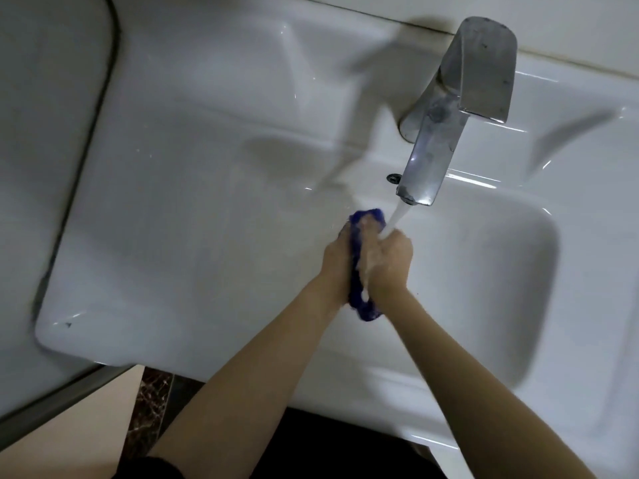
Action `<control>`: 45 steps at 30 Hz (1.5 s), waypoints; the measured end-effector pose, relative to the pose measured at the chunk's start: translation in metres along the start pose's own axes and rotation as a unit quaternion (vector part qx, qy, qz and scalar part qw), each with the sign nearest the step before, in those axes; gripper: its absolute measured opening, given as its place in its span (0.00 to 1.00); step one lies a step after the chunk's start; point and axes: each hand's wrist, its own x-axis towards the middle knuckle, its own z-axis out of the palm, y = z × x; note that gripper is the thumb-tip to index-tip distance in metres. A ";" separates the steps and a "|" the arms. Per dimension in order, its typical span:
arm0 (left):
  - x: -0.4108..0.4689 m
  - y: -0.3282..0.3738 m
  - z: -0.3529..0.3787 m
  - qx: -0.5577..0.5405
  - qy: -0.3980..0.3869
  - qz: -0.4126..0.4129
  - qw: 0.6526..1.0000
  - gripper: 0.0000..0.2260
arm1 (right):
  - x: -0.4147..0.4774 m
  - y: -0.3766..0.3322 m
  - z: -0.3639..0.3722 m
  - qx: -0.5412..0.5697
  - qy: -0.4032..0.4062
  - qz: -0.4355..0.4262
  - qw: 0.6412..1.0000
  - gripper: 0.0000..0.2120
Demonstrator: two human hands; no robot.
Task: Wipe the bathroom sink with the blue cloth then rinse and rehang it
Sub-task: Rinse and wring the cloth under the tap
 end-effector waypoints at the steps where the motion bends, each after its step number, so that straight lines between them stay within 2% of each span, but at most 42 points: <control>1: -0.003 -0.008 -0.001 0.003 -0.013 -0.009 1.000 0.20 | 0.012 0.000 -0.003 -0.009 -0.010 0.005 1.000 0.22; 3: -0.008 -0.014 -0.004 0.007 -0.039 -0.017 0.999 0.19 | 0.033 0.005 -0.008 0.055 -0.008 0.051 0.997 0.19; 5: -0.018 0.000 -0.011 0.050 -0.027 0.051 0.997 0.13 | 0.043 0.009 -0.010 0.125 -0.008 0.114 0.986 0.19; 8: -0.027 0.028 -0.025 0.134 0.035 0.167 0.976 0.07 | 0.042 0.005 -0.018 0.166 -0.049 0.156 0.973 0.15; 11: -0.028 0.036 -0.030 0.234 0.045 0.227 0.944 0.06 | 0.034 0.000 -0.031 0.181 -0.091 0.178 0.963 0.16; 14: -0.027 0.030 -0.018 0.244 0.030 0.229 0.942 0.07 | 0.025 0.008 -0.049 0.208 -0.106 0.197 0.952 0.11; 17: -0.023 0.022 0.003 0.233 -0.012 0.210 0.949 0.09 | 0.019 0.019 -0.076 0.245 -0.087 0.205 0.944 0.09; 21: -0.025 0.013 0.021 0.213 -0.065 0.190 0.956 0.07 | 0.016 0.031 -0.102 0.266 -0.077 0.178 0.944 0.06; 26: -0.028 0.020 -0.004 0.173 -0.049 0.213 0.960 0.06 | 0.014 0.025 -0.083 0.270 -0.102 0.147 0.946 0.10; 31: -0.033 0.039 -0.053 0.143 0.024 0.248 0.958 0.12 | 0.001 -0.001 -0.034 0.268 -0.170 0.115 0.941 0.07; 35: -0.037 0.047 -0.065 0.131 -0.013 0.264 0.955 0.15 | 0.003 -0.002 -0.024 0.288 -0.163 0.167 0.929 0.06; 37: -0.039 0.045 -0.053 0.164 -0.034 0.273 0.947 0.19 | 0.006 0.005 -0.032 0.337 -0.144 0.247 0.897 0.09; 38: -0.041 0.044 -0.044 0.185 -0.034 0.280 0.941 0.19 | 0.005 0.010 -0.036 0.375 -0.145 0.282 0.871 0.13; 40: -0.043 0.041 -0.025 0.255 -0.009 0.312 0.915 0.17 | 0.002 0.021 -0.043 0.423 -0.193 0.288 0.837 0.21; 43: -0.046 0.031 -0.003 0.429 0.005 0.375 0.822 0.14 | 0.000 0.025 -0.049 0.427 -0.331 0.237 0.807 0.28; 45: -0.048 0.020 0.001 0.516 -0.019 0.366 0.774 0.20 | -0.001 0.017 -0.048 0.393 -0.371 0.228 0.810 0.25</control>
